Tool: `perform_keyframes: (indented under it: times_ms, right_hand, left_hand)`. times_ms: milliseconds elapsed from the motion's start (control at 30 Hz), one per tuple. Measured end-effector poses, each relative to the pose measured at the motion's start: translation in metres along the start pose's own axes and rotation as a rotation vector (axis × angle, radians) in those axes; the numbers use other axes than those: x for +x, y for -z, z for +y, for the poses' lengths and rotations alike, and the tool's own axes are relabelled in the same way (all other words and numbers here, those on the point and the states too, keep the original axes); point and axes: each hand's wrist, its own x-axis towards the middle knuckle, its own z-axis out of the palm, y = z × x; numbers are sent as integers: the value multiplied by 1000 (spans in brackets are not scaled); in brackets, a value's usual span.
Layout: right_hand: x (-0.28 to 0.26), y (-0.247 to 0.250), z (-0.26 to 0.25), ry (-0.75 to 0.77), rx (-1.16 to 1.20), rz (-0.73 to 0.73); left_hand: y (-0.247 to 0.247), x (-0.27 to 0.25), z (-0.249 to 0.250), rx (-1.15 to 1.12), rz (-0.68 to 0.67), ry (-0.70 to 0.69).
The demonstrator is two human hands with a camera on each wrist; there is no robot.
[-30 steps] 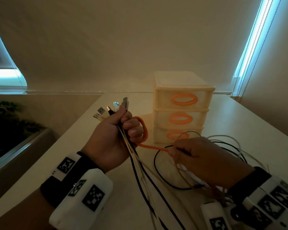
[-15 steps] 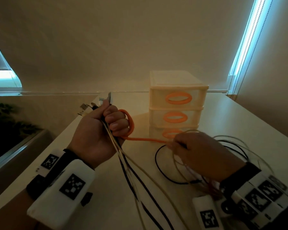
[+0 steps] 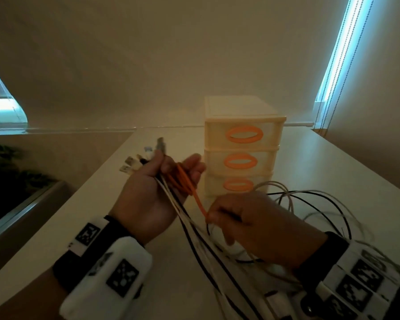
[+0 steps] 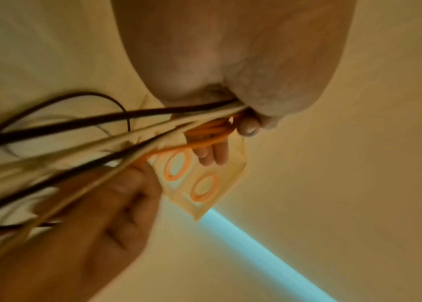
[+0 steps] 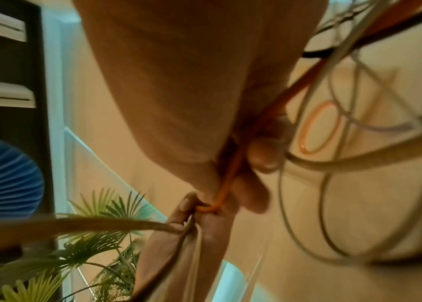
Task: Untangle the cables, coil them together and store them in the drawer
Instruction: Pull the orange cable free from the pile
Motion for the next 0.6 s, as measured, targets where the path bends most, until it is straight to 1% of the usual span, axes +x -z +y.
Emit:
perform_keyframes:
  times_ms: [33, 67, 100, 167, 200, 233, 267, 300, 367, 400, 433, 467, 500, 600]
  right_hand:
    - [1, -2, 3, -81, -28, -91]
    - [2, -4, 8, -142, -63, -127]
    - [4, -3, 14, -181, -107, -95]
    - [7, 1, 23, -212, -151, 104]
    - [7, 4, 27, -239, -91, 181]
    - [7, 6, 28, -278, 41, 189]
    - [7, 8, 28, -317, 204, 119]
    - [4, 10, 24, -338, 352, 4]
    - [0, 16, 18, -301, 559, -176]
    - [-2, 19, 17, -259, 655, -216]
    - [-2, 22, 16, -234, 727, -221]
    - [-1, 22, 16, -236, 732, -207]
    - [1, 21, 16, -256, 671, -188]
    - [4, 13, 21, -347, 362, -177]
  left_hand:
    - [3, 1, 4, -70, 10, -7]
    - [5, 3, 6, -122, -3, -3]
    - [7, 4, 7, -157, -32, 12]
    - [8, 3, 5, -181, -96, 51]
    - [7, 3, 4, -169, -122, 59]
    - [6, 2, 3, -151, -138, 55]
    - [5, 2, 4, -134, -139, 42]
    - [6, 2, 6, -124, -130, 27]
    - [7, 4, 11, -122, -100, -1]
    - [8, 4, 13, -128, -89, -10]
    - [8, 4, 15, -136, -84, -13]
    - [8, 4, 16, -140, -88, -14]
    - [7, 4, 17, -139, -99, -14]
    - [6, 3, 18, -114, -127, -23]
